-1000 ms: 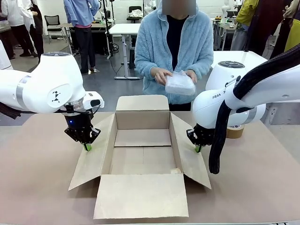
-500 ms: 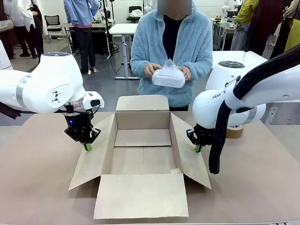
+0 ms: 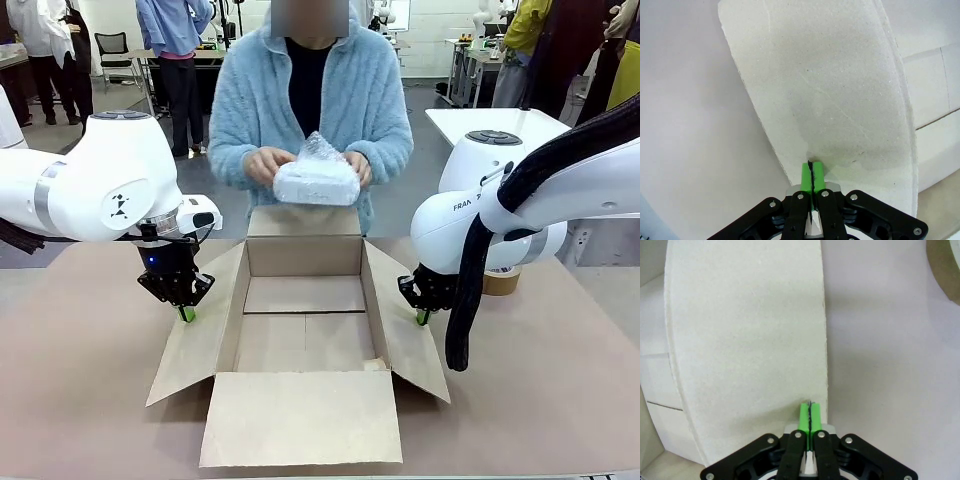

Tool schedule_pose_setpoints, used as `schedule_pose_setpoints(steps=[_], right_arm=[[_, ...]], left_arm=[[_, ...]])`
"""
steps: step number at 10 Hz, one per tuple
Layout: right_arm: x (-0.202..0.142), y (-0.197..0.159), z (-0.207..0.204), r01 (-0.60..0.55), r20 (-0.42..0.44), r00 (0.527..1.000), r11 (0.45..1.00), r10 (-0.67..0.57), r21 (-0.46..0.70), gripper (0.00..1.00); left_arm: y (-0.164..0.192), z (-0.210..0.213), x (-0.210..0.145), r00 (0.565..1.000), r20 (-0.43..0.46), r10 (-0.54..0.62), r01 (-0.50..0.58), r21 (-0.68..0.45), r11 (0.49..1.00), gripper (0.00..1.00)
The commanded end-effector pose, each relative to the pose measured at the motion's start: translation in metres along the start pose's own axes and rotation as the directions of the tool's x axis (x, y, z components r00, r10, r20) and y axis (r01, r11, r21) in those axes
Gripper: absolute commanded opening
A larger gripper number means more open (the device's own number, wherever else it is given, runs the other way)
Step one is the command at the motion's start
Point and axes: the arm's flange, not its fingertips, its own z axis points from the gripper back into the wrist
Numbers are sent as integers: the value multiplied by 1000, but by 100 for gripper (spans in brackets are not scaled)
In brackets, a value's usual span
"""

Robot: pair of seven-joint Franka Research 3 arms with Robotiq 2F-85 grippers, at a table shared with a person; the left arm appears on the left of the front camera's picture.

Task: Wrap the clocks to prevent damage.
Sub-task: Once the human has placed the objects inside and stepped back, release both hands from the side flaps of the Package Box.

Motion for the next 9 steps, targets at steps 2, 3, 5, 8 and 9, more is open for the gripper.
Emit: schedule_pose_setpoints(steps=[2,3,5,8,9], right_arm=[[-1,2,-2,7,-2,1000,1000,-7,-6,1],[-1,2,-2,7,-2,1000,1000,-7,-6,1],[-1,2,-2,7,-2,1000,1000,-7,-6,1],[-1,2,-2,7,-2,1000,1000,-7,-6,1],[-1,2,-2,7,-2,1000,1000,-7,-6,1]], left_arm=[[0,0,0,1000,2,-6,6,8,1000,1],[0,0,0,1000,2,-6,6,8,1000,1],[0,0,0,1000,2,-6,6,8,1000,1],[0,0,0,1000,2,-6,6,8,1000,1],[0,0,0,1000,2,-6,6,8,1000,1]])
